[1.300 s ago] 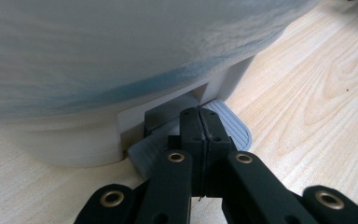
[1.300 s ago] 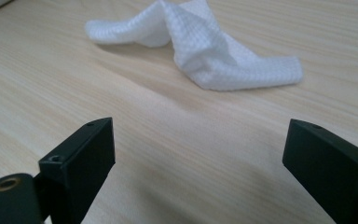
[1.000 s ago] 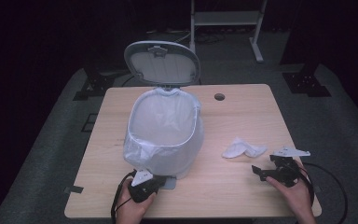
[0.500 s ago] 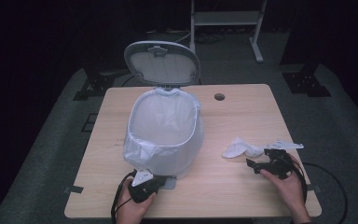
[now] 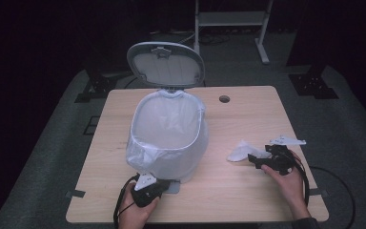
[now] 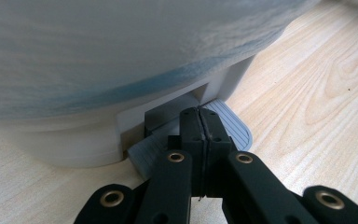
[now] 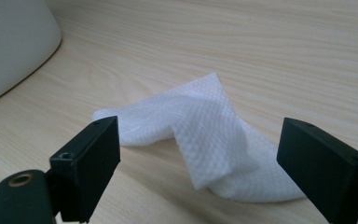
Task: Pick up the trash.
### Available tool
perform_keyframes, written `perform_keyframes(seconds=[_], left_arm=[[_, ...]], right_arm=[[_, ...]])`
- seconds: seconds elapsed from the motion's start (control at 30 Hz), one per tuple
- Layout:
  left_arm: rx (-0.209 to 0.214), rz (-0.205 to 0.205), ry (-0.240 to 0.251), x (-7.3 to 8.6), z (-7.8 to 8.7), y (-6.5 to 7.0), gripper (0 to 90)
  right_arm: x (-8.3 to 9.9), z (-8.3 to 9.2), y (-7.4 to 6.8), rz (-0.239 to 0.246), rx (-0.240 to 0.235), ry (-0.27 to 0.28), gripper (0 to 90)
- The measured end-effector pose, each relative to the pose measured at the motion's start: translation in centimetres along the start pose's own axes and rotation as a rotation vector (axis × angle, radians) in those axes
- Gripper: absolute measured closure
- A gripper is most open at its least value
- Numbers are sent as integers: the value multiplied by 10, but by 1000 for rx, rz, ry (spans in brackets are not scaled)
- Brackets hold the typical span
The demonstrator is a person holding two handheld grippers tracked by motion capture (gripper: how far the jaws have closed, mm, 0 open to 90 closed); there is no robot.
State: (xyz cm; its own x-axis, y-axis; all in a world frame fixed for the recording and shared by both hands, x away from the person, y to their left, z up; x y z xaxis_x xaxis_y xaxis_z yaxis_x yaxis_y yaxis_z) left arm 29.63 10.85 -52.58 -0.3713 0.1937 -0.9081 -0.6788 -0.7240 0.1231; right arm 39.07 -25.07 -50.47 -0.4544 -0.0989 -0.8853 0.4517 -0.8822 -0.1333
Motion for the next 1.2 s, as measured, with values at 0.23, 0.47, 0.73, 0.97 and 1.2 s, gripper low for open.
perform_keyframes(seconds=[0.23, 0.47, 0.73, 0.97, 1.2], left_arm=[[0, 0, -1, 0, 0, 0, 899], [0, 0, 0, 0, 0, 0, 900], [0, 0, 0, 0, 0, 0, 899], [0, 0, 0, 0, 0, 0, 899], [-2, -2, 1, 0, 0, 0, 899]], right_arm=[[-3, -10, -1, -5, -2, 5, 123], [-1, -18, 2, -4, 11, 3, 126], [8, -27, 7, 22, 36, -37, 130], [16, -31, 9, 55, 56, -78, 135], [21, -31, 9, 89, 68, -102, 159]])
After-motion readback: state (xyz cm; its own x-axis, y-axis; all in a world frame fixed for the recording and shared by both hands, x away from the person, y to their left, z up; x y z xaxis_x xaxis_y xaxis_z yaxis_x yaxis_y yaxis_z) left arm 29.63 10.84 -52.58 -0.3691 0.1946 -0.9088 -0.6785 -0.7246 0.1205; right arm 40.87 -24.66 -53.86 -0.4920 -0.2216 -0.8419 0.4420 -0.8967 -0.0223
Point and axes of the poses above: each handheld gripper's, and its own axes: z roughly backward along the jaws, x roughly out of its underside, y roughly to its right, the point moved 8 cm from there along -z, roughly forward along the jaws, and after that the axes turned 11 degrees about y, right-handed, at the moved point
